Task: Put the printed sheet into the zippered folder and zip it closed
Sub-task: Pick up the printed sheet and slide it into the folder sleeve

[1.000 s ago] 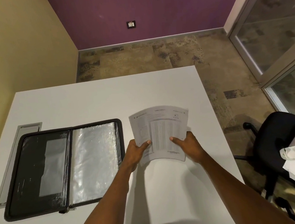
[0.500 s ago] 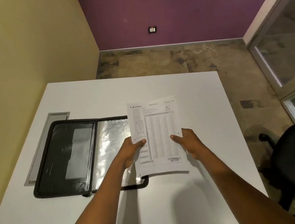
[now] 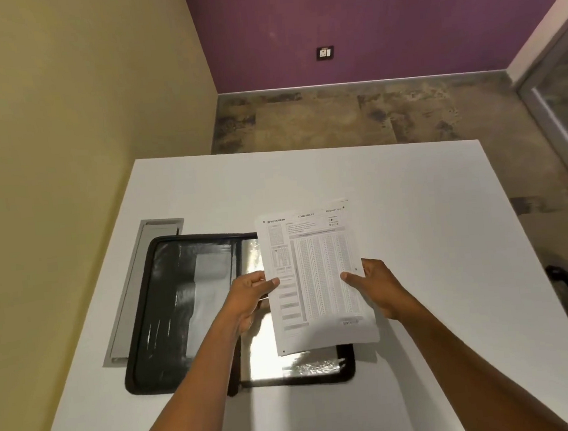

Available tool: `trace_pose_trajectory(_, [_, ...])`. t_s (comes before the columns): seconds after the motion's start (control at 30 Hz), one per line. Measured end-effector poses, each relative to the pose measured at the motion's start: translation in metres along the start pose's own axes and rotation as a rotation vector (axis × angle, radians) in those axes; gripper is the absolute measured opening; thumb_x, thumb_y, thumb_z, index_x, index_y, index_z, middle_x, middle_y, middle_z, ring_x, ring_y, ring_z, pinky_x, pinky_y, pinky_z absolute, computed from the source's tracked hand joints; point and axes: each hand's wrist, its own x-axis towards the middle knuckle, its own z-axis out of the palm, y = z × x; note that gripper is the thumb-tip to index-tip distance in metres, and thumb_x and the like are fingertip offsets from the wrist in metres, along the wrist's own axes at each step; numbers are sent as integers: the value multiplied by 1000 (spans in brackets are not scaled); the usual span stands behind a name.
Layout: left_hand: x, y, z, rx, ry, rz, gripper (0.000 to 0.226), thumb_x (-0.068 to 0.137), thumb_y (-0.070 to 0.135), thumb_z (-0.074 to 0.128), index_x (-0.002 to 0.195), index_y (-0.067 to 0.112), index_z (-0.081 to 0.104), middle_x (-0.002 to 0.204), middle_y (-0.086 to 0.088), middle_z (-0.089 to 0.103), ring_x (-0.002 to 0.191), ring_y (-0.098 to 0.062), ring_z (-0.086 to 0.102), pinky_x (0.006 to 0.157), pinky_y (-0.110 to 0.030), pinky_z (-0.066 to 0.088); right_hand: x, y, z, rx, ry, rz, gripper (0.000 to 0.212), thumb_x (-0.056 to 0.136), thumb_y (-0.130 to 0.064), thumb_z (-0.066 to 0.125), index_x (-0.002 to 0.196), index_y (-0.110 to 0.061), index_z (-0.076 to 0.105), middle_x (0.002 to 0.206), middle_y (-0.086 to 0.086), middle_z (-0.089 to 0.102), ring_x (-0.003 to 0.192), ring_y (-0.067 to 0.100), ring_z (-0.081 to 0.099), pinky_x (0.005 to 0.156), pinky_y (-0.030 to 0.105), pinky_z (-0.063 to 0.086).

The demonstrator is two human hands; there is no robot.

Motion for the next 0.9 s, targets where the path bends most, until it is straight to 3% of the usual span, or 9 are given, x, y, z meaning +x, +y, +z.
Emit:
trace_pose_trajectory(0.13, [26,6,-25,-30,15,-8,22,87,4,82,108,0,77,110,-17,80,94,-30,80,69,-31,64,22,-2,11,-25,-18,12,25,98,-22,71,115,-40,68,109,-28,76,102,-7,72,77,10,56])
trace_pose_trajectory(0.23, [48,12,-35,2,61,1,29,84,6,85,110,-2,75,108,-22,79,92,-35,79,74,-37,66,38,-1,13,-2,7,30,24,96,-24,73,116,-36,71,112,-21,78,104,2,74,80,17,59])
trace_pose_trajectory(0.37, [78,23,-44,73,149,110,6,90,0,77,95,2,80,91,-28,77,80,-37,74,72,-42,66,54,-1,14,33,57,47,19,96,-25,73,113,-33,75,111,-11,80,98,10,78,73,19,61])
trace_pose_trajectory(0.43, [91,27,-47,266,241,195,12,92,2,73,93,10,82,83,-13,79,78,-27,76,76,-36,66,61,0,12,38,76,55,19,96,-25,73,115,-30,74,110,-9,80,97,11,78,72,19,61])
trace_pose_trajectory(0.5, [102,32,-48,548,311,292,17,92,9,71,94,22,81,80,8,76,73,-9,72,72,-21,58,68,2,10,49,90,63,21,96,-24,73,117,-24,74,110,-5,81,97,14,79,73,20,62])
trace_pose_trajectory(0.6, [117,38,-51,811,285,428,23,92,12,66,78,29,60,71,-1,62,65,-14,53,67,-30,46,77,4,8,72,105,75,19,97,-20,72,116,-21,75,109,-4,81,98,15,79,73,20,62])
trace_pose_trajectory(0.7, [134,38,-55,1034,207,484,23,91,11,61,69,14,55,75,-3,57,73,-20,50,69,-34,44,83,5,5,105,123,78,16,97,-18,72,112,-21,76,107,-2,82,96,18,79,71,21,62])
trace_pose_trajectory(0.8, [144,34,-60,1173,190,514,14,94,12,67,97,3,78,101,-8,67,98,-24,59,80,-37,53,88,4,2,109,137,83,16,97,-19,72,112,-20,76,107,1,82,96,22,80,73,27,64])
trace_pose_trajectory(0.9, [148,34,-62,1250,199,569,16,94,15,71,104,4,78,107,-7,65,101,-26,59,81,-37,54,91,3,-1,115,136,80,19,96,-20,72,115,-17,76,108,3,81,97,24,79,75,28,64])
